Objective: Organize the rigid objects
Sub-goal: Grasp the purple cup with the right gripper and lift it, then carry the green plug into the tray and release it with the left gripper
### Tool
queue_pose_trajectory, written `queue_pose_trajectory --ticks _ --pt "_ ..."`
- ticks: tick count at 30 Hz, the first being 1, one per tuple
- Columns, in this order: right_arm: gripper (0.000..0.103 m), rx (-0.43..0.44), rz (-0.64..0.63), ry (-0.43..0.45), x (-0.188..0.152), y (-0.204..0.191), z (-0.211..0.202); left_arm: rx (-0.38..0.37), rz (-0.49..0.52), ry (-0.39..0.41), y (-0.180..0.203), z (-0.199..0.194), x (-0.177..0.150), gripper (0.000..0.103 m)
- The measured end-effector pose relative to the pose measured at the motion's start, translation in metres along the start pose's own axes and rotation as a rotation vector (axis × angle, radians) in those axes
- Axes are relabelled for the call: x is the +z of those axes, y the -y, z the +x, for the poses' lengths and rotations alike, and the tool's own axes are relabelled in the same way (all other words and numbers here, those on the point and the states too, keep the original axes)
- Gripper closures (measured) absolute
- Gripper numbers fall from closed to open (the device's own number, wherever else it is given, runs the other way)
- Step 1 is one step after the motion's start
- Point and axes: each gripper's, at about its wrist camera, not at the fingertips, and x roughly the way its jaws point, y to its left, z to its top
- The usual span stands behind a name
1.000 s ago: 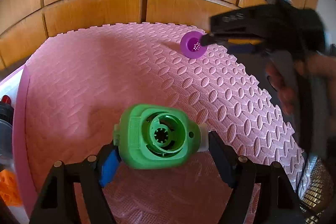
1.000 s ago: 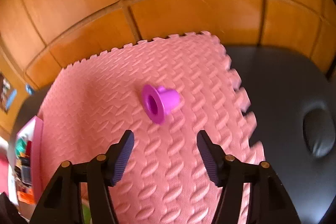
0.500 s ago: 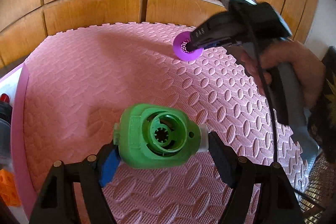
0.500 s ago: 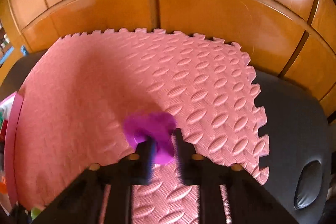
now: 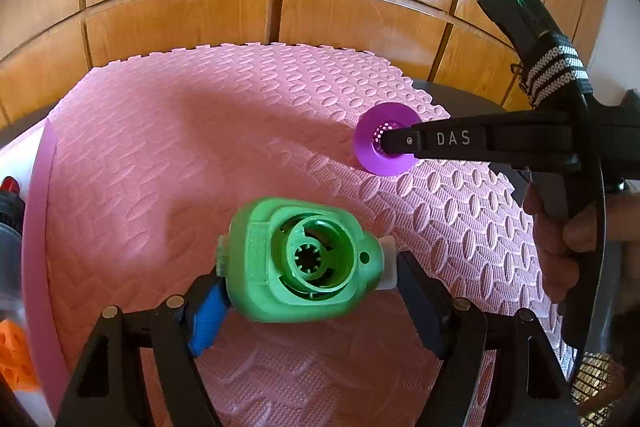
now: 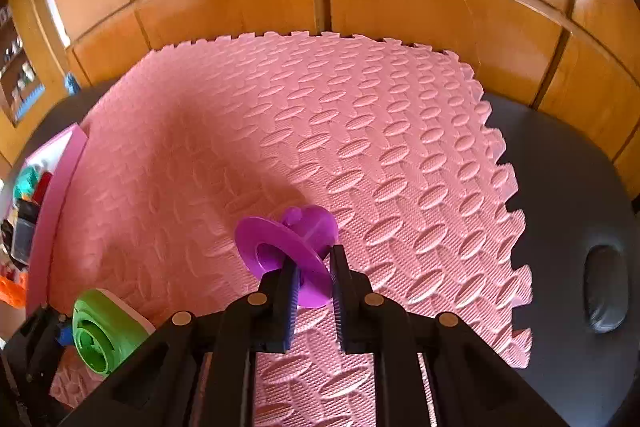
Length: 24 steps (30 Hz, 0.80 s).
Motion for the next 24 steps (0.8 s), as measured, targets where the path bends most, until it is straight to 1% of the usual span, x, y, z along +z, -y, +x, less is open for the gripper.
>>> queue_pose_trajectory --ticks 5,10,12,16,20,24 --pt "0.087 0.054 0.063 -0.002 0.000 0.011 0.002 0.010 0.000 0.001 -0.001 -0.001 0.000 0.025" --pt "0.087 0.024 0.012 0.026 0.000 0.005 0.003 0.024 -0.024 -0.007 -0.004 -0.002 0.001 0.026" --pt "0.087 0.009 -0.001 0.037 0.000 0.005 0.004 0.057 -0.021 -0.011 -0.004 -0.005 0.000 0.026" --pt "0.088 -0.005 -0.016 0.044 0.001 0.004 0.005 0.068 -0.031 -0.008 -0.008 -0.015 -0.001 0.026" --pt "0.088 -0.023 -0.045 0.052 0.001 0.001 0.005 0.076 -0.014 0.037 -0.006 -0.033 0.003 0.026" --pt "0.088 -0.021 -0.042 0.053 0.001 0.002 0.006 0.082 0.004 0.079 -0.004 -0.055 0.007 0.026"
